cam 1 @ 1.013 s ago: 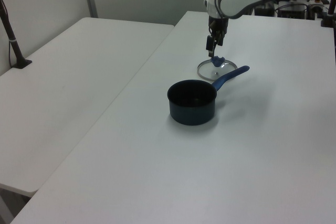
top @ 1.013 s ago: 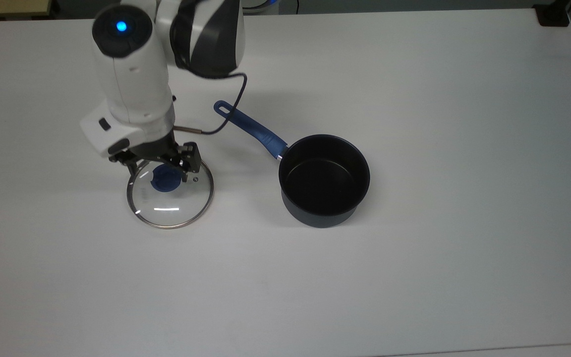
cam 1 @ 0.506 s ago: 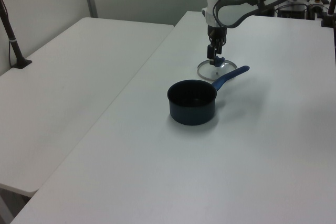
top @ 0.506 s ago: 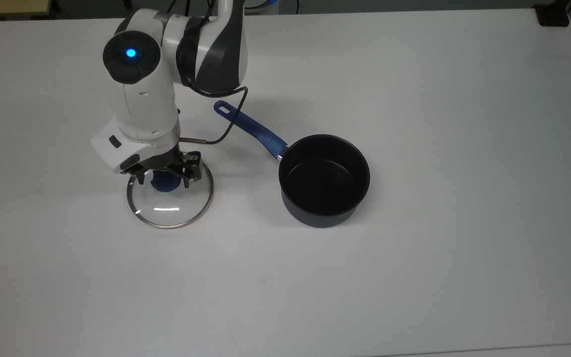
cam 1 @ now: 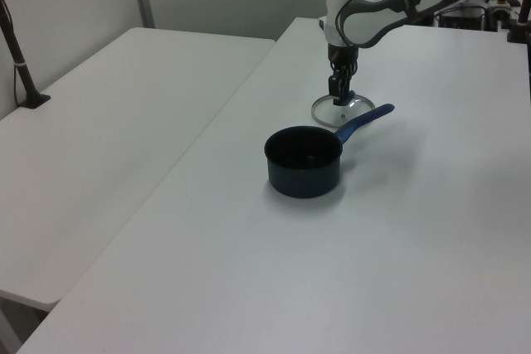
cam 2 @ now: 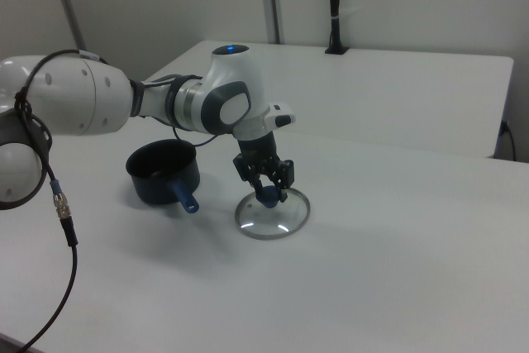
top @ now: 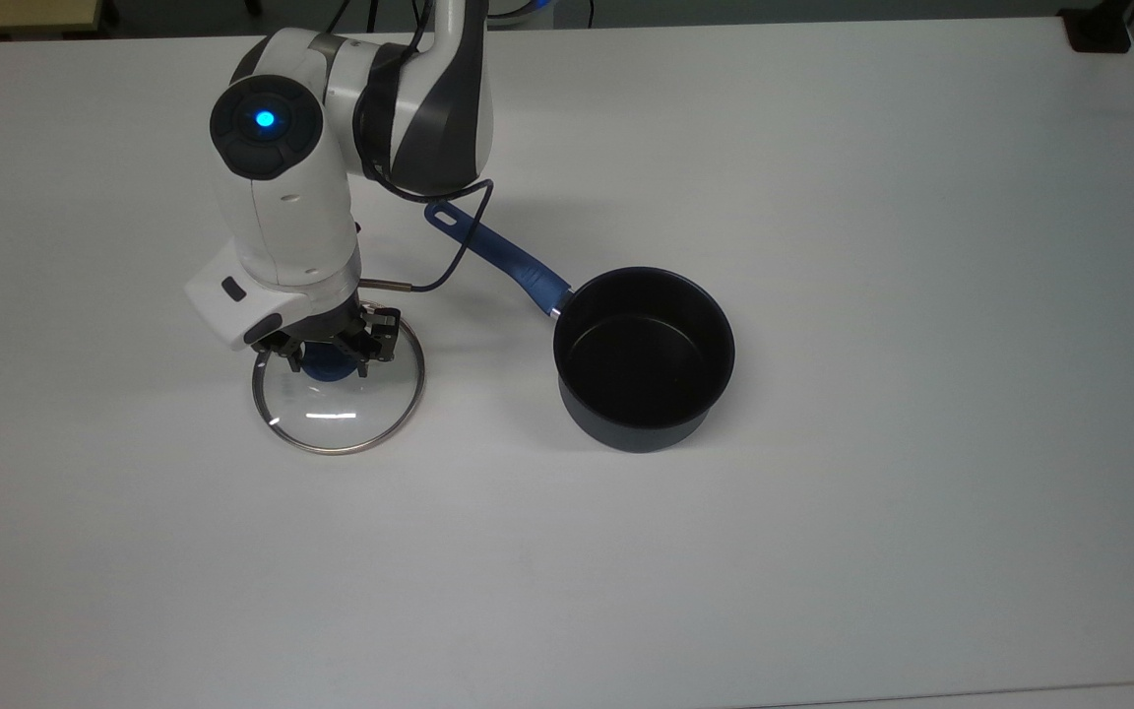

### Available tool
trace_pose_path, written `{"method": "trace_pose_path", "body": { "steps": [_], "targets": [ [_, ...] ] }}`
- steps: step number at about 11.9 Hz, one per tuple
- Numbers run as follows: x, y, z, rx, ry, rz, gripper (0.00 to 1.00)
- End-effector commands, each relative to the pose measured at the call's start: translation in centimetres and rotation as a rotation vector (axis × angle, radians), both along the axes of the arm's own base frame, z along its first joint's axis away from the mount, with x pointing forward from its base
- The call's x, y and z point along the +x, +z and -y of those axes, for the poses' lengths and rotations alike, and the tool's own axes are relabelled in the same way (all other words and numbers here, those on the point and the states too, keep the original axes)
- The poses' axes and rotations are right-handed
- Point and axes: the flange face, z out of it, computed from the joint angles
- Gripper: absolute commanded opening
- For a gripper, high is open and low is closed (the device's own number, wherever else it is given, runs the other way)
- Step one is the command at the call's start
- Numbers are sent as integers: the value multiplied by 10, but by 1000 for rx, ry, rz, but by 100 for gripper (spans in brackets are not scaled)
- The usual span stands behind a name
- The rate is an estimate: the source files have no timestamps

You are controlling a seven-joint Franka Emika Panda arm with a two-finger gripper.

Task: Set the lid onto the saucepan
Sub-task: 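Close the gripper on the blue knob of the glass lid, then lift the glass lid and carry it over the saucepan rim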

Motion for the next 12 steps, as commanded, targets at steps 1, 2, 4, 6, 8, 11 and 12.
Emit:
{"method": "trace_pose_path", "body": {
  "steps": [1,2,4,6,8,11,12],
  "targets": [
    [-2,14,-1,7,14,19,51],
    [-3,25,2,8,8,33,49],
    [-8,49,12,8,-11,42,46],
    [-19,83,25,11,-35,41,46],
    [-32,115,40,8,-51,45,46],
    [-37,135,25,17,-29,19,46],
    [-34,141,7,11,-18,14,46]
  ]
}}
